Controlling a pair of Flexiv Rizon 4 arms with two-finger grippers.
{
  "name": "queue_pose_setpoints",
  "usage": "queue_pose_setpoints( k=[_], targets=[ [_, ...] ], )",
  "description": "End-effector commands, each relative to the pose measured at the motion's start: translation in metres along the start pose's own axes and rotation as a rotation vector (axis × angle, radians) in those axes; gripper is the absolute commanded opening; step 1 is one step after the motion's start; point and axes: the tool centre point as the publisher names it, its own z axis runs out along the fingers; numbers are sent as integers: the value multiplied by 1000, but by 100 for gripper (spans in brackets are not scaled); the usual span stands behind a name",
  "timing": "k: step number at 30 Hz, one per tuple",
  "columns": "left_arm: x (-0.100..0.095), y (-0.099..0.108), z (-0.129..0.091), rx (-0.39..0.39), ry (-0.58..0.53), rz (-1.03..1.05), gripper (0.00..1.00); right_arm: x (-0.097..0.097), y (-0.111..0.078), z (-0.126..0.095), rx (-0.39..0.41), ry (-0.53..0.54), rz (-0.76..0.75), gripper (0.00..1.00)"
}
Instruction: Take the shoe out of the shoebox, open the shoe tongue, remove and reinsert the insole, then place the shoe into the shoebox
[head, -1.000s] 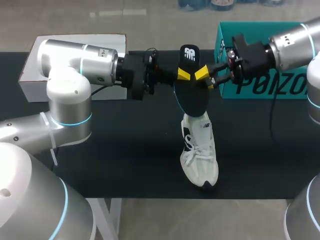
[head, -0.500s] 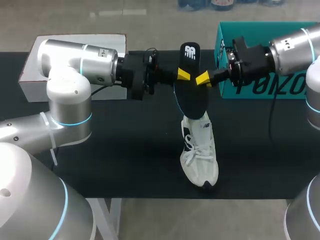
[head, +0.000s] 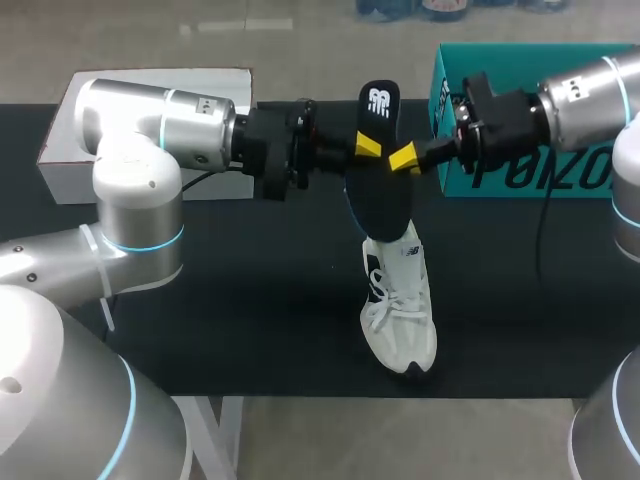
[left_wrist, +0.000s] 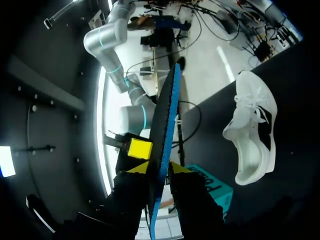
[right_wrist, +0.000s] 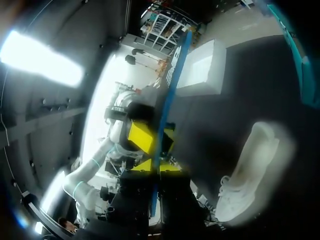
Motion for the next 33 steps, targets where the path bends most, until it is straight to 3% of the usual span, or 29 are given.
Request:
queue_pose_setpoints(
  k=[1, 12, 17, 23, 27, 33],
  targets=[
    [1, 1, 2, 0, 0, 2, 100, 4, -8, 2, -12, -4, 0, 0],
    [-2, -19, -33, -15, 41, -280, 100, 1, -10, -5, -24, -36, -3, 0],
    [1, -41, -54, 15, 11, -484, 100, -1, -8, -7, -26, -58, -7, 0],
    [17, -77, -84, 49, 22, -729, 100, -4, -7, -8, -33, -66, -7, 0],
    [20, -90, -97, 75, 31, -796, 100, -5, -7, -8, -38, -63, -8, 0],
    [18, -91, -100, 78, 44, -804, 100, 1, -4, -7, -35, -74, -9, 0]
  ],
)
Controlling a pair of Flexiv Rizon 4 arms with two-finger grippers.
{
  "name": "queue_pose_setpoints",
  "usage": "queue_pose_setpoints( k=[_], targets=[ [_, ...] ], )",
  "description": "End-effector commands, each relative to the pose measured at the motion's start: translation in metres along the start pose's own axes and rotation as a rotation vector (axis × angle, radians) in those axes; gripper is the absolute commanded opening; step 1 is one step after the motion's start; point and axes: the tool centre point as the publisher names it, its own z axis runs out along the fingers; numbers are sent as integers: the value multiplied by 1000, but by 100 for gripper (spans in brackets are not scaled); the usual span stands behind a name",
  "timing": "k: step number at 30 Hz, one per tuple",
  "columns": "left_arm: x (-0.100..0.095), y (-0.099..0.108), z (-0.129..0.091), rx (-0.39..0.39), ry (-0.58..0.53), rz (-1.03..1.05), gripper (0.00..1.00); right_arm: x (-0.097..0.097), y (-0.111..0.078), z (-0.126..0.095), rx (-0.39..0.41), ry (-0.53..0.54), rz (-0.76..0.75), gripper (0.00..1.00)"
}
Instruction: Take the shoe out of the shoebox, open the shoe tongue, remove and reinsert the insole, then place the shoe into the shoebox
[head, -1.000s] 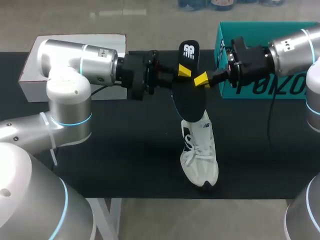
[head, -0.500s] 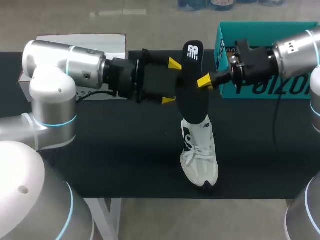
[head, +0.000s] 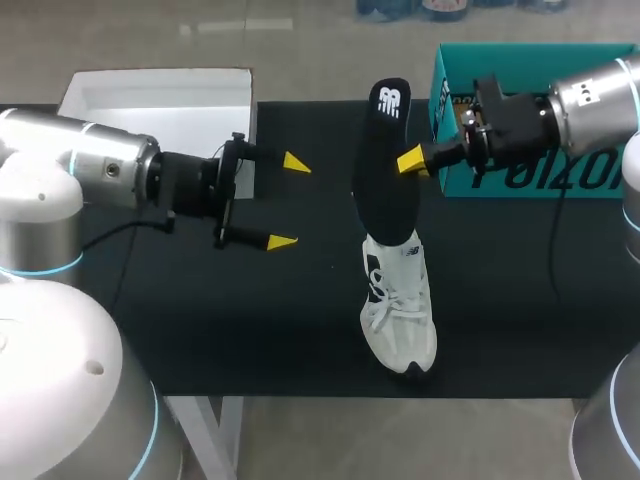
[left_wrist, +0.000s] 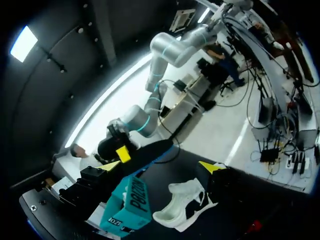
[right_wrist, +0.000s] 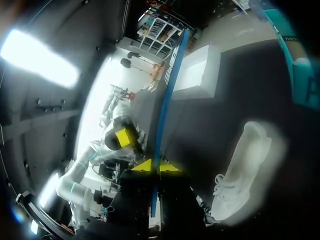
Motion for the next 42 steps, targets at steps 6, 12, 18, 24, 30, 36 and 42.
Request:
queue_pose_setpoints(
  k=[6, 12, 18, 24, 30, 36, 42],
  targets=[
    [-2, -4, -8, -3, 7, 1, 100, 4, 0, 2, 6, -16, 2, 0],
    [-2, -4, -8, -3, 7, 1, 100, 4, 0, 2, 6, -16, 2, 0],
    [-2, -4, -8, -3, 7, 1, 100, 4, 0, 2, 6, -16, 2, 0],
    [-2, -4, -8, -3, 7, 1, 100, 4, 0, 2, 6, -16, 2, 0],
    [-2, -4, -8, -3, 7, 1, 100, 4, 0, 2, 6, -16, 2, 0],
    [-2, -4, -8, -3, 7, 1, 100, 4, 0, 2, 6, -16, 2, 0],
    [11, 1, -45, -82, 49, -111, 100, 4, 0, 2, 6, -16, 2, 0]
  ],
)
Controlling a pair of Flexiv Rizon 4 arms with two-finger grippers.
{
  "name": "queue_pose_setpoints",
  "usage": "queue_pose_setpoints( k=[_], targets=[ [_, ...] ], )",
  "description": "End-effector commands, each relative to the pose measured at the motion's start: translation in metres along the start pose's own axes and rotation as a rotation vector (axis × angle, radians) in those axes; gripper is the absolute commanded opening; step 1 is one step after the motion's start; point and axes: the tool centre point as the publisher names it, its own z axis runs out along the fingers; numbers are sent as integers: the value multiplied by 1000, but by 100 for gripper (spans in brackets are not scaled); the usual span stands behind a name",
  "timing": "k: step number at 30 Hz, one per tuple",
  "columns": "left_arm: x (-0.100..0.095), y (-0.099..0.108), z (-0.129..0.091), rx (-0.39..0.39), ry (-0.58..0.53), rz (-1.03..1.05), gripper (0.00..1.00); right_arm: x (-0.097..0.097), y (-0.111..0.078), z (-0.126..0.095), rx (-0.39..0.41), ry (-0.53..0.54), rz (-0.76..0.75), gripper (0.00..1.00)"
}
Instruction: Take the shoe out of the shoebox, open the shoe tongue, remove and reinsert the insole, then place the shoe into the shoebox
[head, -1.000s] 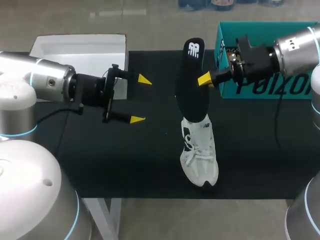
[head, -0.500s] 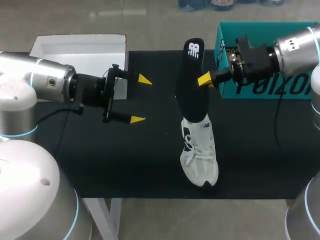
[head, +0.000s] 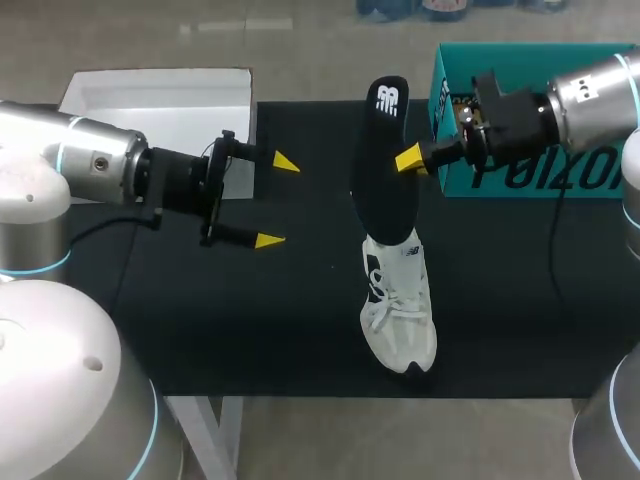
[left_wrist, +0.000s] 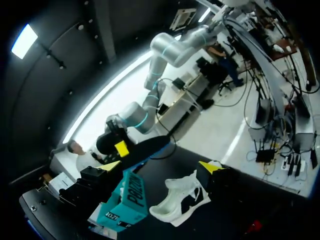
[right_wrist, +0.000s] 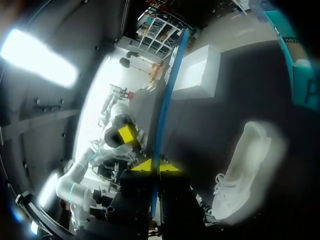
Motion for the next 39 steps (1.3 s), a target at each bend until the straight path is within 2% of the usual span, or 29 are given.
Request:
queue_pose_setpoints(
  k=[1, 2, 4, 7, 10, 17, 23, 29, 39],
  targets=[
    [9, -3, -33, -49, 26, -69, 100, 0, 0, 1, 1, -2, 1, 0],
    [12, -2, -40, -59, 53, -136, 100, 0, 0, 1, 1, -2, 1, 0],
    [16, -2, -50, -137, 85, -152, 100, 0, 0, 1, 1, -2, 1, 0],
    [21, -5, -61, -188, 136, -199, 100, 0, 0, 1, 1, -2, 1, 0],
    [24, -9, -64, -256, 206, -231, 100, 0, 0, 1, 1, -2, 1, 0],
    [34, -20, -71, -368, 280, -282, 100, 0, 0, 1, 1, -2, 1, 0],
    [50, -19, -82, -414, 286, -322, 100, 0, 0, 1, 1, -2, 1, 0],
    [66, -13, -94, -427, 275, -363, 100, 0, 0, 1, 1, -2, 1, 0],
    [68, -20, -109, -477, 302, -410, 100, 0, 0, 1, 1, -2, 1, 0]
  ],
)
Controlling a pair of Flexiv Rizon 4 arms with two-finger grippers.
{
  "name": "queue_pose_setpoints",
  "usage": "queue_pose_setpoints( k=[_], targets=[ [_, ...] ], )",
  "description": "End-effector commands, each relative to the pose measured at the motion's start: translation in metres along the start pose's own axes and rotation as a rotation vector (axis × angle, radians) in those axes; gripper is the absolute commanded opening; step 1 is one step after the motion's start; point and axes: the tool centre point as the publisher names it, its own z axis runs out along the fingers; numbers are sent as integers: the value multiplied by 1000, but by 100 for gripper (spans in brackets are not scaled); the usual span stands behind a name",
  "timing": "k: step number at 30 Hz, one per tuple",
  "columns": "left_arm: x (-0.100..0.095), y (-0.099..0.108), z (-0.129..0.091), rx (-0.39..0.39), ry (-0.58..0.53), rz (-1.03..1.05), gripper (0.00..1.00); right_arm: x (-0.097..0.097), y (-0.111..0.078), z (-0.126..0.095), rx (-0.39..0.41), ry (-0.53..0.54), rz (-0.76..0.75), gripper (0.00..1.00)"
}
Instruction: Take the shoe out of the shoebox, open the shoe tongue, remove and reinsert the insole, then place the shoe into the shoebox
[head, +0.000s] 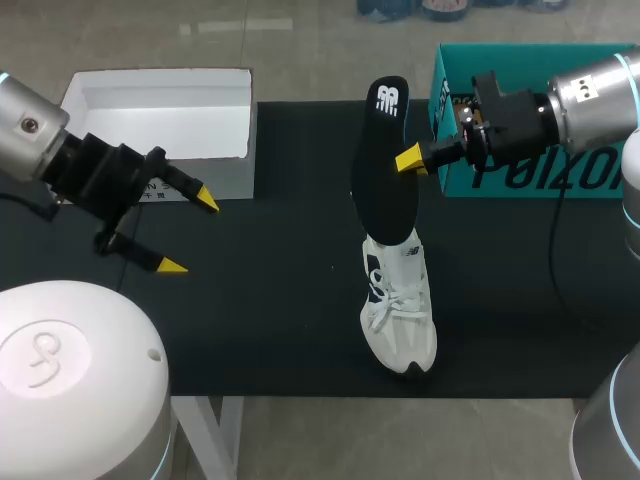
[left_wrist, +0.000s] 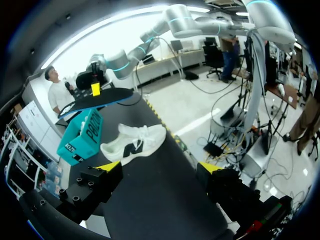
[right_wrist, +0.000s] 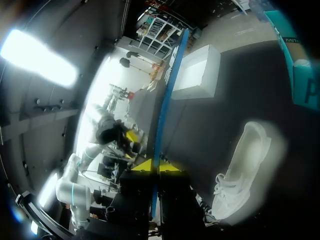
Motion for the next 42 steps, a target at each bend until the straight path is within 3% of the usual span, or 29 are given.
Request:
queue_pose_setpoints(
  k=[1, 16, 26, 42],
  targets=[
    [0, -7, -7, -42, 19, -27, 100, 0, 0, 1, 0, -2, 1, 0],
    [-2, -8, -9, -50, 12, -24, 100, 0, 0, 1, 0, -2, 1, 0],
    [-2, -8, -9, -50, 12, -24, 100, -40, 29, 1, -6, -26, -80, 0],
    [-2, -8, -9, -50, 12, -24, 100, -104, 57, 3, -74, -26, -128, 0]
  ],
)
